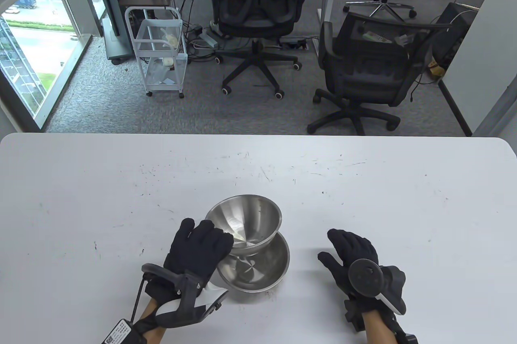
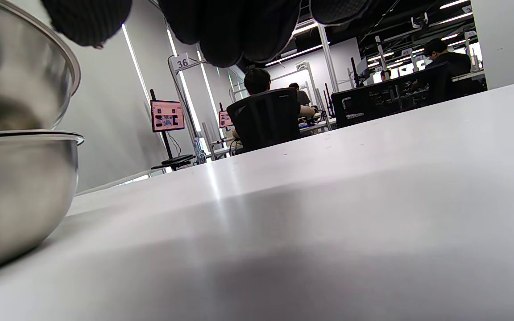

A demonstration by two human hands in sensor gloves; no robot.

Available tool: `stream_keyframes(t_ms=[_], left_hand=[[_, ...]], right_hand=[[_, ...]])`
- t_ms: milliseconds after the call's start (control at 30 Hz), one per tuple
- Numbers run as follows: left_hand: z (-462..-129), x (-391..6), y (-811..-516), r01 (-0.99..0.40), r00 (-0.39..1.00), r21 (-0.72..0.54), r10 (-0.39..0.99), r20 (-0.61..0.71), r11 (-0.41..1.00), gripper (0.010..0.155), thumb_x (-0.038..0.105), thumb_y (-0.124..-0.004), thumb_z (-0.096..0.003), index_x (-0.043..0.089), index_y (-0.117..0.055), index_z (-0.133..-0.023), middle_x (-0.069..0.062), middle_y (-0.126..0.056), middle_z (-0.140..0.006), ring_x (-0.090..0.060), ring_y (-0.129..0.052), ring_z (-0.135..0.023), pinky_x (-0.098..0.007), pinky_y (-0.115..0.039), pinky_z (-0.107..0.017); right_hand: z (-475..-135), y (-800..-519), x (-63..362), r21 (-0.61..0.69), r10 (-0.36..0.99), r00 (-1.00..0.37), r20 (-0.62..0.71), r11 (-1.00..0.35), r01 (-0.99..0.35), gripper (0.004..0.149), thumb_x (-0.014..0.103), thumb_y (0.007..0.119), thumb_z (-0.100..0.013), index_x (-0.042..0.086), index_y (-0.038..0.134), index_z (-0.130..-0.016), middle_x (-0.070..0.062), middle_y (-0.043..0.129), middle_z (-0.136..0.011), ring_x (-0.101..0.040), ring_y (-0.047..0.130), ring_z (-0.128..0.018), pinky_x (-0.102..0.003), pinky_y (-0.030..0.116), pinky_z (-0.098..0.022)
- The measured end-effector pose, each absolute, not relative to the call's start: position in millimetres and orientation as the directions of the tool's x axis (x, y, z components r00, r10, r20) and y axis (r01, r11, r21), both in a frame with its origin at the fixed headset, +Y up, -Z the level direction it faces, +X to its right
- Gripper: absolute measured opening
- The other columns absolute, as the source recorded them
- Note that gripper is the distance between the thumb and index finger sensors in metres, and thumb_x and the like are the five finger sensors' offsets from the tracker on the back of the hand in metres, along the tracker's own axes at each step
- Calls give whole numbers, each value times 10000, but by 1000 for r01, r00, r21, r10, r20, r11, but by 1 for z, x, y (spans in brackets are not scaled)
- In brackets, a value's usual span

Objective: Nest mixing bowl into mixing bowl

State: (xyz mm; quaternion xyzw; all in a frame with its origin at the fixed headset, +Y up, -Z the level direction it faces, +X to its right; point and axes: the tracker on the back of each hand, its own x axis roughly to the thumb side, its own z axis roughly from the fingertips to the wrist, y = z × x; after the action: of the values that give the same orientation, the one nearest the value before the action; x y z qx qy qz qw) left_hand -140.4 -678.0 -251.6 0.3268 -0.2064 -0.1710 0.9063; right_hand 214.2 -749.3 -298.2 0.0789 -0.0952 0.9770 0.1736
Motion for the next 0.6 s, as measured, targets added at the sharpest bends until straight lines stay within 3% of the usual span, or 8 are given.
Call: stream_keyframes(t_ms=[600], left_hand=[[-231, -119, -717, 230, 801, 656, -522, 292, 719, 406, 474, -762, -484, 504, -813, -886, 190, -974, -856, -112, -911, -921, -538, -704, -750]], right_hand=[[-298, -751, 214, -155, 330, -925, 186, -920, -359, 651, 586, 760, -434, 285, 701, -1009, 17, 818, -1024, -270, 807, -956, -575, 606, -721]])
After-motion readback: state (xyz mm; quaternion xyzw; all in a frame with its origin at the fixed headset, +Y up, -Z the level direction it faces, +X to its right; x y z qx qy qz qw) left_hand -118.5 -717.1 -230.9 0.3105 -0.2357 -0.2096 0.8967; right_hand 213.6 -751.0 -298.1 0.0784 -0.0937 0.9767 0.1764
